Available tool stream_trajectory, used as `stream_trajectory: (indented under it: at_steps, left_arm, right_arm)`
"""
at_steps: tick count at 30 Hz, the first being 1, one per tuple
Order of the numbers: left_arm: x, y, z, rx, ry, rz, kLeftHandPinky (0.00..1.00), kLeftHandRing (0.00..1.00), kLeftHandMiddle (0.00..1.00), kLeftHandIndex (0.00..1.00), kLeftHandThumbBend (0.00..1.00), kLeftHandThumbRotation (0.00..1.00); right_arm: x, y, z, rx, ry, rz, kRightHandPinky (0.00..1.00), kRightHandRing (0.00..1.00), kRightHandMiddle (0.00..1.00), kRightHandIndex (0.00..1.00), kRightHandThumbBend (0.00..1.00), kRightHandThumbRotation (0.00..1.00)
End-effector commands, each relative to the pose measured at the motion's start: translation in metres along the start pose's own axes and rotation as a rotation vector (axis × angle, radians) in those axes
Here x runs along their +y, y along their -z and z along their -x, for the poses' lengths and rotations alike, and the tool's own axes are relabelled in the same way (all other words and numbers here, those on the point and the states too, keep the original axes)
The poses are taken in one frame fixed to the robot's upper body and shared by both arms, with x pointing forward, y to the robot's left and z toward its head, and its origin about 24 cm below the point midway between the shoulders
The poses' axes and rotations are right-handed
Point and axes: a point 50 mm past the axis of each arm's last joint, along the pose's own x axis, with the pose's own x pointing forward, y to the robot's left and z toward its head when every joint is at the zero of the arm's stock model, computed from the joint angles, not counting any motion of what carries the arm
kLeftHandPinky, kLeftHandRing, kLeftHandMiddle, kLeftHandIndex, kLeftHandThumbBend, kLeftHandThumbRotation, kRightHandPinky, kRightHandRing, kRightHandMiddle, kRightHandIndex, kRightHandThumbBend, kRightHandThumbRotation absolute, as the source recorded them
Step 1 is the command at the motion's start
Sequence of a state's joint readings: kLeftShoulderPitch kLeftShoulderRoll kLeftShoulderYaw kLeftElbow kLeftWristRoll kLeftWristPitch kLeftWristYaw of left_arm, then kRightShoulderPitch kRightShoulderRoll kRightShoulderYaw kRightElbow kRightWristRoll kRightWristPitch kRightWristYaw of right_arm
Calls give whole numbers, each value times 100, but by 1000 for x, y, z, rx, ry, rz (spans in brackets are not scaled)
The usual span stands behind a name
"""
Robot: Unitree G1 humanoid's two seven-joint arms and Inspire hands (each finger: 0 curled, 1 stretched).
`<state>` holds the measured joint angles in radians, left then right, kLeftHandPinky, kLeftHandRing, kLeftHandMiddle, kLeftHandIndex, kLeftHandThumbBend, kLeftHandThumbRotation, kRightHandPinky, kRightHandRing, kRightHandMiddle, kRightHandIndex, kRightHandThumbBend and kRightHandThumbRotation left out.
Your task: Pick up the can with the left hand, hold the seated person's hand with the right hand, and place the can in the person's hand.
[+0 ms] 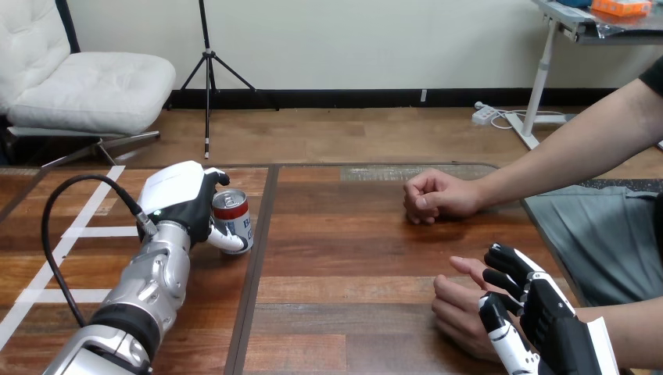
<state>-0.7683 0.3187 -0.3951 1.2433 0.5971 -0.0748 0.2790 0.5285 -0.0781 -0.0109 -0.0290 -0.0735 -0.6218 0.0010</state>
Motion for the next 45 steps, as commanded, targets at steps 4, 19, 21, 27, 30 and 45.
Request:
stream_trajectory:
  at_steps: [4, 19, 21, 27, 30, 45]
  left_arm:
    - [28, -25, -13, -41, -70, 11, 60, 72, 76, 80, 83, 8]
    - [29, -30, -12, -64, -117, 26, 60, 70, 74, 72, 80, 2]
    - [29, -30, -12, -67, -126, 32, 60, 70, 73, 71, 79, 1]
    - [29, -31, -12, -71, -141, 41, 57, 66, 70, 67, 79, 0]
    - [29, -32, -12, -78, -147, 37, 56, 65, 68, 66, 78, 0]
    - [28, -34, -11, -100, -166, 75, 51, 60, 63, 60, 72, 0]
  right_arm:
    - [3, -6, -6, -55, 8, -23, 78, 84, 85, 84, 53, 61]
    - [1, -6, -5, -47, 13, -20, 78, 83, 85, 83, 54, 62]
    - [1, -6, -5, -47, 13, -22, 78, 83, 85, 83, 54, 62]
    - [1, -6, -4, -49, 10, -25, 78, 83, 85, 84, 54, 62]
    - [1, -6, -5, -52, 8, -23, 78, 83, 85, 84, 54, 62]
    - [2, -7, -5, -57, 5, -26, 78, 83, 85, 84, 53, 61]
